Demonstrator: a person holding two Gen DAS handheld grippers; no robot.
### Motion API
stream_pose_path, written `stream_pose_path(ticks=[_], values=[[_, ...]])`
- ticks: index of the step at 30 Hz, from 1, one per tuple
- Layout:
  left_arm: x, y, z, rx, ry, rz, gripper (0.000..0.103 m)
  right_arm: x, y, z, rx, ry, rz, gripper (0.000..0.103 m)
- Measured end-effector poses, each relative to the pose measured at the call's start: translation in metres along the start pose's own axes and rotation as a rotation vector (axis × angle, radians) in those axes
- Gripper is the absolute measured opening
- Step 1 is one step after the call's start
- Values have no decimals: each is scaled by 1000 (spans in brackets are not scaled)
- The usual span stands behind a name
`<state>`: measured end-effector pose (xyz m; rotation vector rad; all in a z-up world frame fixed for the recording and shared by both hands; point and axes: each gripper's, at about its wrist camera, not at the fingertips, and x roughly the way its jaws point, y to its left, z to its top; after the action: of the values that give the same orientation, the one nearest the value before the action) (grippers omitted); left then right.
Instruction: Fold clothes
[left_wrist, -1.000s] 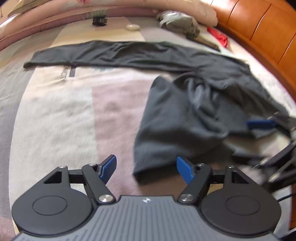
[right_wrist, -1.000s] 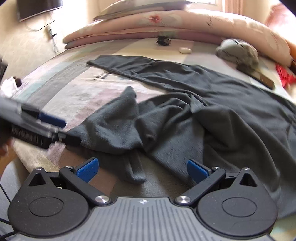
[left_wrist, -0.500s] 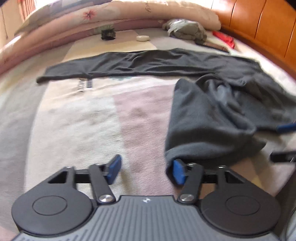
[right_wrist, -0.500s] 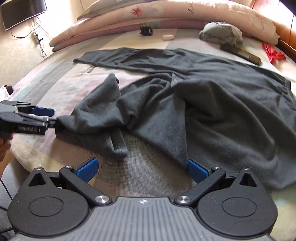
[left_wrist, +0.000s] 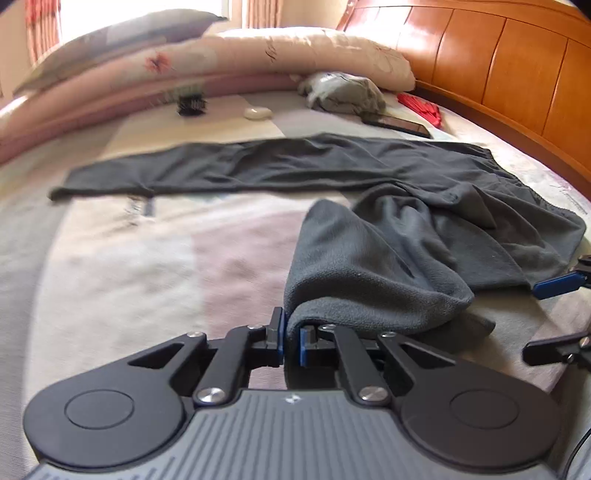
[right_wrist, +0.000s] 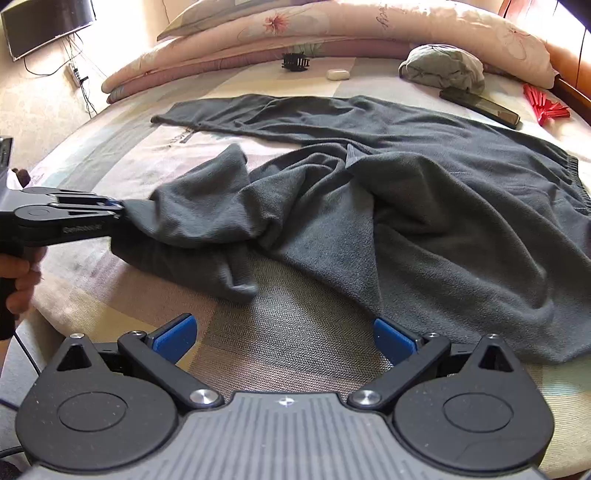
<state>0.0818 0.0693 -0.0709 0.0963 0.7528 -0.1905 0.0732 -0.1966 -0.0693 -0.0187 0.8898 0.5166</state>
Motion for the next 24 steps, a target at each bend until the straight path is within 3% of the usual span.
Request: stream_pose_path(ticks=[11,24], values=[[-32,61,12,-33,-23,191,1,-6,1,2,23,-31,12,103],[-37,77,11,-25,-2,222,2,-14,4,1,24,-45,2,103]])
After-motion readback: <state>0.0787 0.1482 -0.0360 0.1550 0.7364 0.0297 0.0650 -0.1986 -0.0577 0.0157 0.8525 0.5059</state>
